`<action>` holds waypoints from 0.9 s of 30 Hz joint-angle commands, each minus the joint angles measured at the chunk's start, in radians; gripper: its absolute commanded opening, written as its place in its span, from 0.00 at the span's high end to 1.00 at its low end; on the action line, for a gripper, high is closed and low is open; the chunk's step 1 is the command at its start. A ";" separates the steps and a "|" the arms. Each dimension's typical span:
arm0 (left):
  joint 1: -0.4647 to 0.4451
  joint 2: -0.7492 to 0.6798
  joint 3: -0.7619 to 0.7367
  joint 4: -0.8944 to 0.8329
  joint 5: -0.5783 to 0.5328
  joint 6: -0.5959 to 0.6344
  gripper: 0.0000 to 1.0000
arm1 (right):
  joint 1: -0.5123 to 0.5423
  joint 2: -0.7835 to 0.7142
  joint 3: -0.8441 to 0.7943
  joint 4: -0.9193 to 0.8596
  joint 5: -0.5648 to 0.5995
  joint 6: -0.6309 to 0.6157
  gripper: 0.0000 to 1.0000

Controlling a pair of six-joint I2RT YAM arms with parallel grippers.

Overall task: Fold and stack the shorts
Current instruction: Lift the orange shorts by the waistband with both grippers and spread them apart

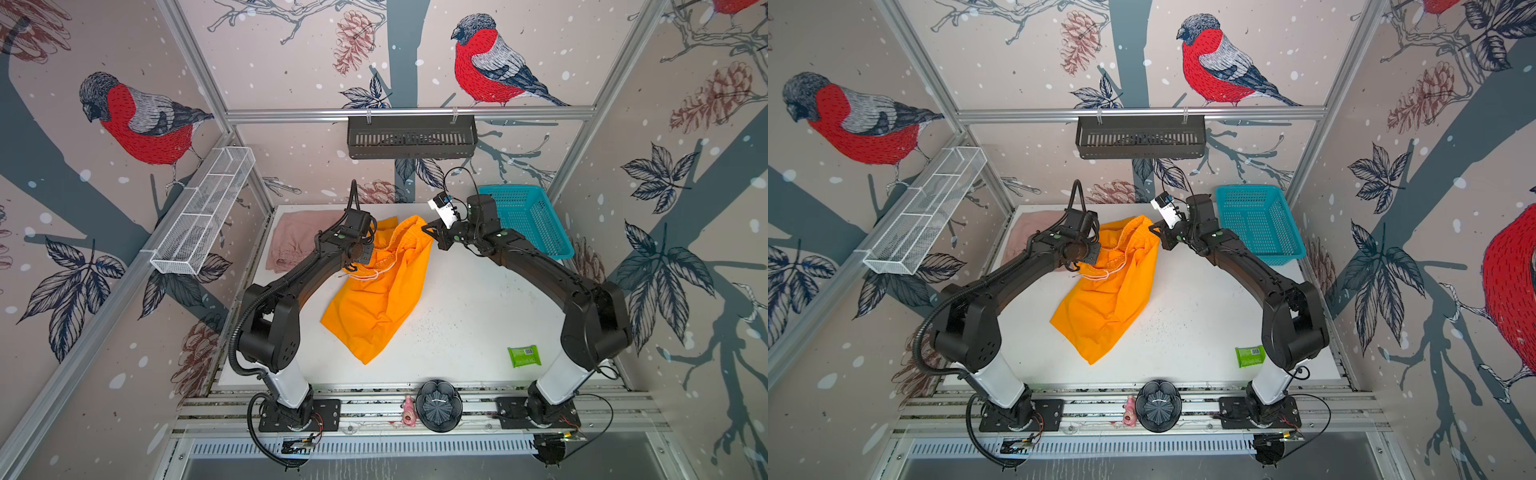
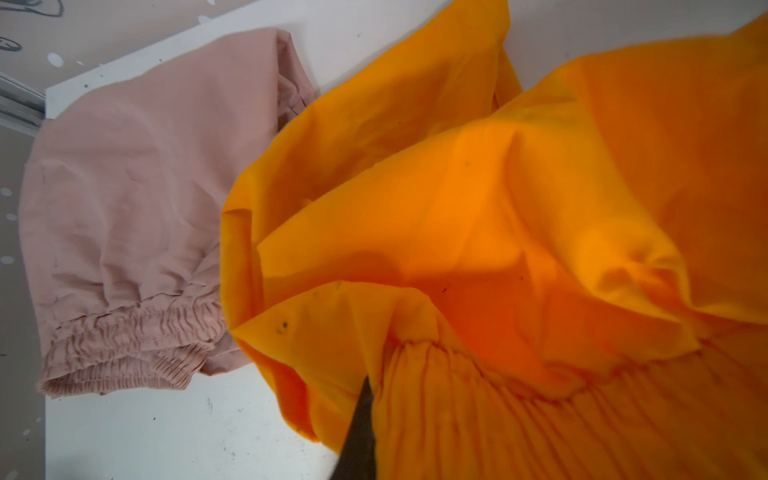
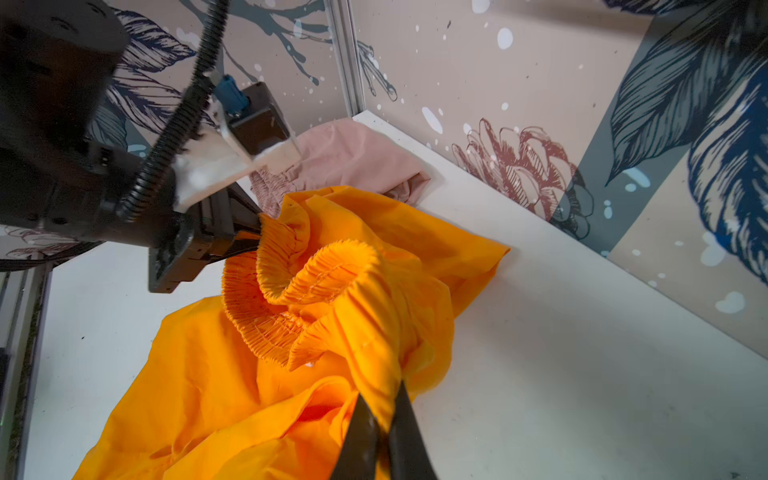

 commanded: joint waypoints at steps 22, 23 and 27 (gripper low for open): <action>-0.001 -0.412 0.768 -0.593 0.028 -0.165 1.00 | 0.019 -0.418 0.197 -0.161 -0.049 0.167 0.98; -0.002 -0.413 0.778 -0.607 0.032 -0.172 1.00 | 0.024 -0.437 0.194 -0.175 -0.040 0.176 0.98; -0.001 -0.402 0.812 -0.660 0.014 -0.198 1.00 | 0.039 -0.500 0.184 -0.211 -0.027 0.197 0.98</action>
